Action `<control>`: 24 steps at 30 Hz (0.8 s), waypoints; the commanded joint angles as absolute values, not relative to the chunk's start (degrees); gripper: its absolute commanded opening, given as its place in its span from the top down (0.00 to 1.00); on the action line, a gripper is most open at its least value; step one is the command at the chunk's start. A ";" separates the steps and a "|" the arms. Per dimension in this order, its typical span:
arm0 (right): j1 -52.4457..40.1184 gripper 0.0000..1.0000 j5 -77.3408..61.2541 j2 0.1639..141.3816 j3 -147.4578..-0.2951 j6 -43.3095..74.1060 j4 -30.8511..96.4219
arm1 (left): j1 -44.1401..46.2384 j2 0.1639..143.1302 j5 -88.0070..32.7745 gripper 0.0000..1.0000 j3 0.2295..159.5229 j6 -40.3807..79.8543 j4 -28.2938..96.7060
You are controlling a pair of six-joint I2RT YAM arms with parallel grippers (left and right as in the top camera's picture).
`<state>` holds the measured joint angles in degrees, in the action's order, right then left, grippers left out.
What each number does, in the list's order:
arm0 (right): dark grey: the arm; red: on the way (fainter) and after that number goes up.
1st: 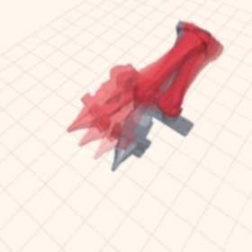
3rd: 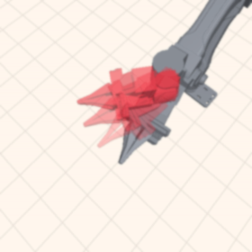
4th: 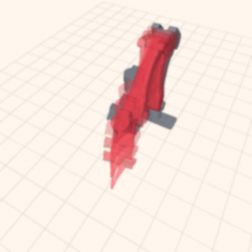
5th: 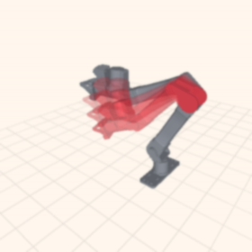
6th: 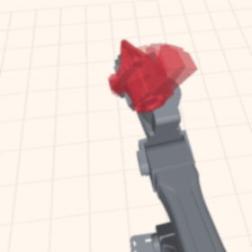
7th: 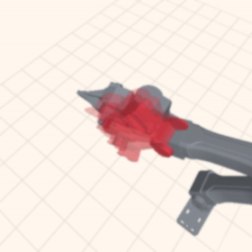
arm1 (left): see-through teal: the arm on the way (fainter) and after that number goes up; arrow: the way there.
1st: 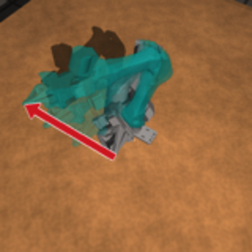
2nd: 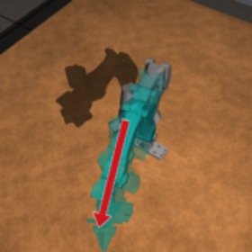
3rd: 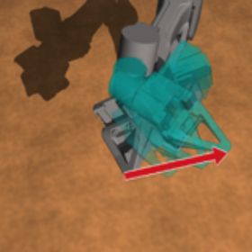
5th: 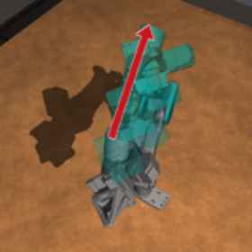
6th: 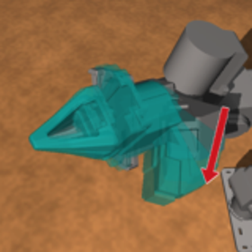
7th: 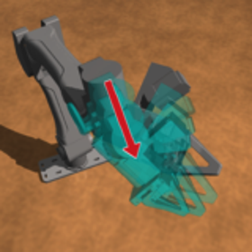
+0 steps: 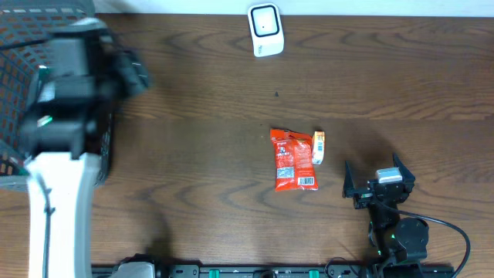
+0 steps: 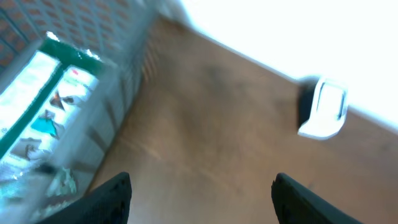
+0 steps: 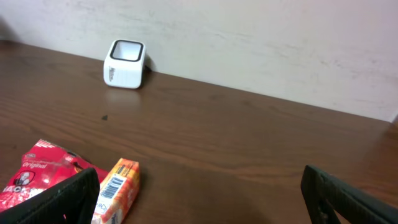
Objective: Scan the item barcode
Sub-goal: 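Release the red bag and move the left gripper back to the basket, then grasp the pale green wipes pack in the basket with the left gripper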
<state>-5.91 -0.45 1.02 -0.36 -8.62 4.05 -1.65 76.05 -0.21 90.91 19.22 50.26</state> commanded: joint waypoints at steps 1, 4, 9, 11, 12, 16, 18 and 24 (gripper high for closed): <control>-6.09 0.01 -0.71 0.75 -0.32 -9.28 4.29 | -8.19 72.73 -8.82 0.26 91.48 18.46 48.82; -6.11 0.01 -0.71 0.75 -0.32 -9.28 4.29 | -14.85 71.85 -8.32 0.27 91.46 18.44 48.49; -6.09 0.01 -0.71 0.75 -0.32 -9.28 4.29 | -22.41 74.11 -5.15 0.26 90.96 18.44 49.10; -6.11 0.01 -0.71 0.75 -0.32 -9.28 4.29 | -24.95 75.88 -3.75 0.27 90.59 18.46 49.25; -6.11 0.01 -0.71 0.75 -0.32 -9.28 4.29 | -27.18 78.15 -3.31 0.26 90.15 18.46 49.47; -6.09 0.01 -0.71 0.75 -0.32 -9.28 4.29 | -30.63 84.14 -3.38 0.27 90.11 18.46 51.90; -6.11 0.01 -0.71 0.75 -0.32 -9.28 4.29 | -31.99 87.59 -3.40 0.26 90.11 18.50 53.39; -6.09 0.01 -0.71 0.75 -0.32 -9.28 4.29 | -34.65 97.45 -3.38 0.26 90.11 23.79 58.24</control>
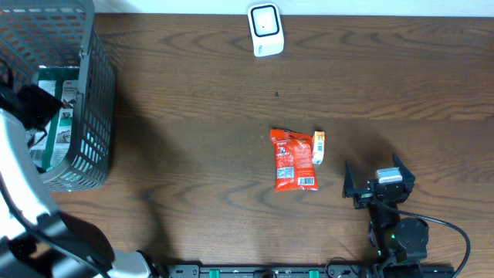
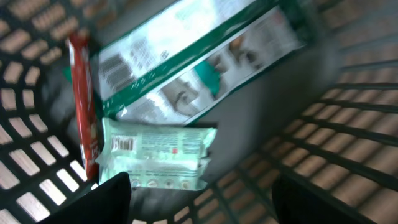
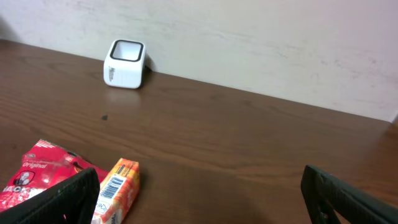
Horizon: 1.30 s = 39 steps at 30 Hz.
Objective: Scan the item barcode
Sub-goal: 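Grasp the pale green wipes pack in the basket with the left gripper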
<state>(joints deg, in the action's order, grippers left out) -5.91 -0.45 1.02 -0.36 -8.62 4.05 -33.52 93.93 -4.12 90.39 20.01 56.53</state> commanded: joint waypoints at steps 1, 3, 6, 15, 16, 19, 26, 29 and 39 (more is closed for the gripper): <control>-6.09 0.01 -0.71 0.75 -0.32 -9.28 4.29 | -34.76 98.52 -3.36 0.26 90.11 25.08 58.70; -6.09 0.01 -0.71 0.75 -0.32 -9.28 4.29 | -34.87 100.68 -3.33 0.26 90.11 27.46 59.66; -6.09 0.01 -0.71 0.75 -0.32 -9.28 4.29 | -34.96 103.28 -3.05 0.26 90.11 30.76 60.84; -6.09 0.01 -0.71 0.75 -0.32 -9.28 4.29 | -34.96 106.54 5.37 0.25 88.29 43.18 62.70; -6.09 0.01 -0.71 0.75 -0.32 -9.28 4.29 | -34.96 106.54 5.91 0.26 87.90 44.38 62.70; -6.09 0.01 -0.71 0.75 -0.32 -9.28 4.29 | -34.96 106.54 6.96 0.26 86.26 49.89 62.48; -6.09 0.01 -0.71 0.75 -0.32 -9.28 4.29 | -34.89 106.54 6.92 0.26 82.48 55.27 60.07; -6.09 0.01 -0.71 0.75 -0.32 -9.28 4.29 | -34.89 106.54 6.92 0.25 80.82 56.25 58.30; -6.09 0.01 -0.71 0.75 -0.32 -9.28 4.29 | -32.99 106.54 6.92 0.26 77.49 56.23 54.00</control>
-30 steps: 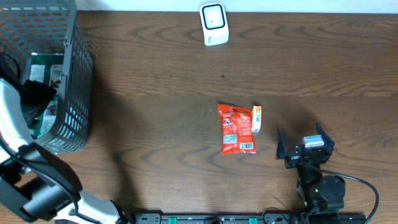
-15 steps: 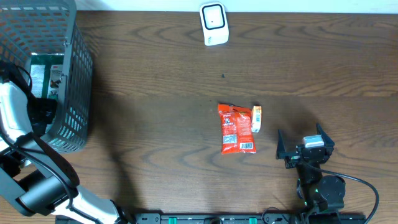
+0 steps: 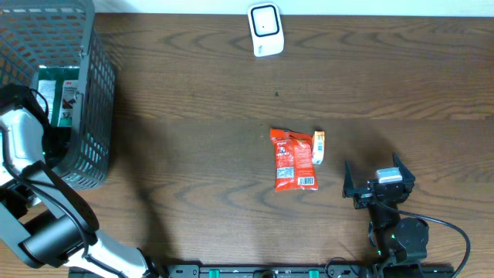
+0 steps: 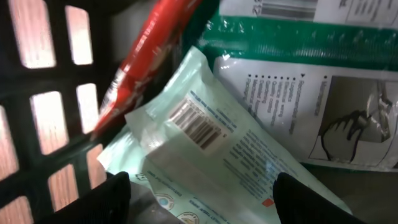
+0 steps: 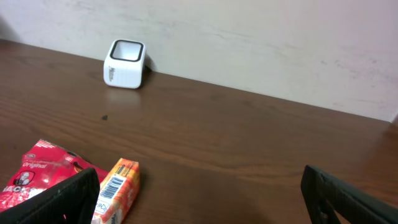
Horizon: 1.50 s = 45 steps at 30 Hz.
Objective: Scan the item barcode
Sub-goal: 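Grasp the pale green wipes pack in the basket with the left gripper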
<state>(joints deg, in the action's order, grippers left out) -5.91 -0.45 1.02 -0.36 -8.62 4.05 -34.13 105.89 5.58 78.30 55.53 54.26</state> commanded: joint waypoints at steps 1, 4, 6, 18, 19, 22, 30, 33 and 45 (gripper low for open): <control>-6.09 0.01 -0.71 0.75 -0.32 -9.28 4.29 | -32.51 106.54 6.94 0.26 77.01 56.25 53.54; -6.09 0.01 -0.71 0.75 -0.32 -9.28 4.29 | -31.35 106.63 6.96 0.25 76.05 56.25 52.86; -6.11 0.01 -0.71 0.75 -0.32 -9.28 4.29 | -30.72 106.89 6.96 0.26 75.57 56.25 52.84; -6.11 0.01 -0.71 0.75 -0.32 -9.28 4.29 | -30.06 107.11 8.67 0.26 70.63 56.25 47.16; -6.11 0.01 -0.71 0.75 -0.32 -9.28 4.29 | -30.06 107.11 8.67 0.26 70.48 56.25 47.11; -6.09 0.01 -0.71 0.75 -0.32 -9.28 4.29 | -30.06 107.11 8.67 0.39 70.39 56.23 47.11; -6.09 0.01 -0.71 0.75 -0.32 -9.28 4.29 | -30.06 106.80 8.60 0.91 70.41 54.65 47.37; -6.09 0.01 -0.71 0.75 -0.32 -9.28 4.29 | -30.09 106.00 8.62 0.92 70.43 54.41 47.68; -6.11 0.01 -0.71 0.75 -0.32 -9.28 4.29 | -30.09 87.07 8.69 0.93 73.54 53.65 45.98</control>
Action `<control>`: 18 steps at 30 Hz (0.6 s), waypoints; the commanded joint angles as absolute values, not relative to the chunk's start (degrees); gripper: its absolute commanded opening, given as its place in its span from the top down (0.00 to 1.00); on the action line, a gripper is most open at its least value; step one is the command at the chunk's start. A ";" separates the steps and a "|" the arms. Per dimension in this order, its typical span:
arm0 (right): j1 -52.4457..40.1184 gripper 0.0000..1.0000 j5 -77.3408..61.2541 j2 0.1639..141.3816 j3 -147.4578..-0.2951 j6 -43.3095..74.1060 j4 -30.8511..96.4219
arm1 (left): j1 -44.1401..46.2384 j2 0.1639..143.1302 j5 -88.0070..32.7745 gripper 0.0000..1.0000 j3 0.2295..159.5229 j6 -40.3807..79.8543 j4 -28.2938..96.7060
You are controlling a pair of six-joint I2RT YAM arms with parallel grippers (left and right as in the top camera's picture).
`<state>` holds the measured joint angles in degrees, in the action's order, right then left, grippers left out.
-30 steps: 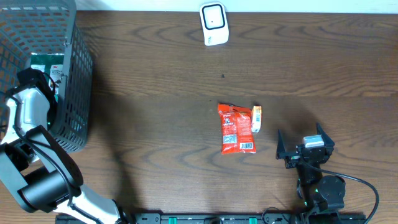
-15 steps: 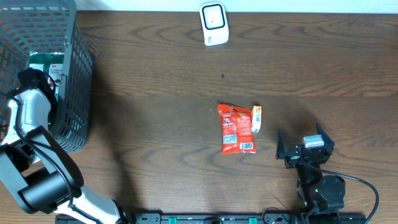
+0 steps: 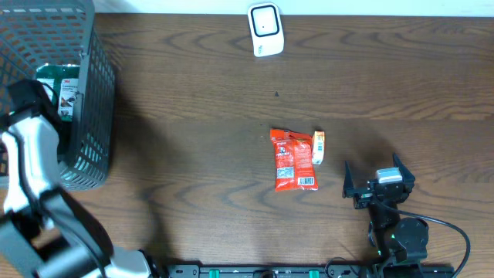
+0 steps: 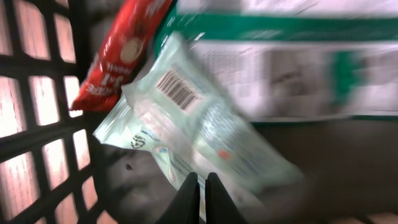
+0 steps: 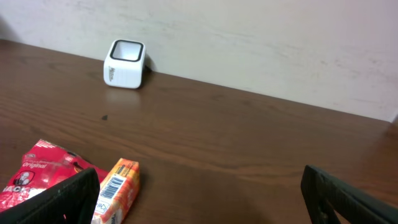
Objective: Scan the item barcode
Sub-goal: 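Grasp the pale green wipes pack in the basket with the left gripper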
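Note:
Inside the grey basket (image 4: pixel 37 134), my left gripper (image 4: pixel 200 182) is shut on the lower edge of a pale green packet (image 4: pixel 193 118), whose barcode (image 4: pixel 177 90) faces the camera. A red wrapper (image 4: pixel 118 56) and a large green-and-white pack (image 4: pixel 298 68) lie behind it. The white scanner (image 3: pixel 265 29) stands at the table's far edge, also seen as the scanner (image 5: pixel 124 64) in the right wrist view. My right gripper (image 3: pixel 373 167) rests open near the front right, holding nothing.
A red snack bag (image 3: pixel 294 159) and a small orange box (image 3: pixel 317 147) lie mid-table, just left of the right gripper. The basket (image 3: pixel 89 147) stands at the far left with my left arm (image 3: pixel 31 154) reaching into it.
The left gripper's fingers were wide apart over the pale green packet; now they are shut on its edge, and the view is a little farther from the basket contents. The right arm is unchanged.
The left gripper was open above the table beside the basket. Then it looked down into the basket at the packs. Then it hung close over the pale green packet, still open. Now it is shut on that packet. The right arm stayed still throughout.

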<state>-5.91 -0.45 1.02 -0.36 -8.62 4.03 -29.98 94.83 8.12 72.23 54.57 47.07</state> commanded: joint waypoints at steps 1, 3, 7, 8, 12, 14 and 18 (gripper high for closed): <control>-6.11 0.01 -0.71 0.75 -0.32 -9.28 4.29 | -30.09 85.01 8.67 0.93 73.54 53.65 45.36; -6.11 0.01 -0.71 0.75 -0.32 -9.28 4.29 | -30.06 80.99 8.67 0.93 73.54 53.65 44.18; -6.09 0.01 -0.71 0.75 -0.32 -9.28 4.29 | -30.09 75.77 8.67 0.73 73.52 53.65 43.79; -6.09 0.01 -0.71 0.75 -0.32 -9.28 4.29 | -30.06 75.05 8.67 0.55 73.52 53.65 43.86; -6.09 0.01 -0.71 0.75 -0.32 -9.28 4.29 | -30.06 75.59 8.67 0.24 73.14 53.65 44.84; -6.09 0.01 -0.71 0.75 -0.32 -9.28 4.29 | -30.06 77.08 8.64 0.21 72.73 53.63 44.93; -6.11 0.01 -0.71 0.75 -0.32 -9.28 4.29 | -30.02 82.72 8.62 0.18 72.42 53.65 46.28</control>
<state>-5.91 -0.45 1.02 -0.36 -8.64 4.05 -30.00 78.32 8.05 72.66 54.02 45.23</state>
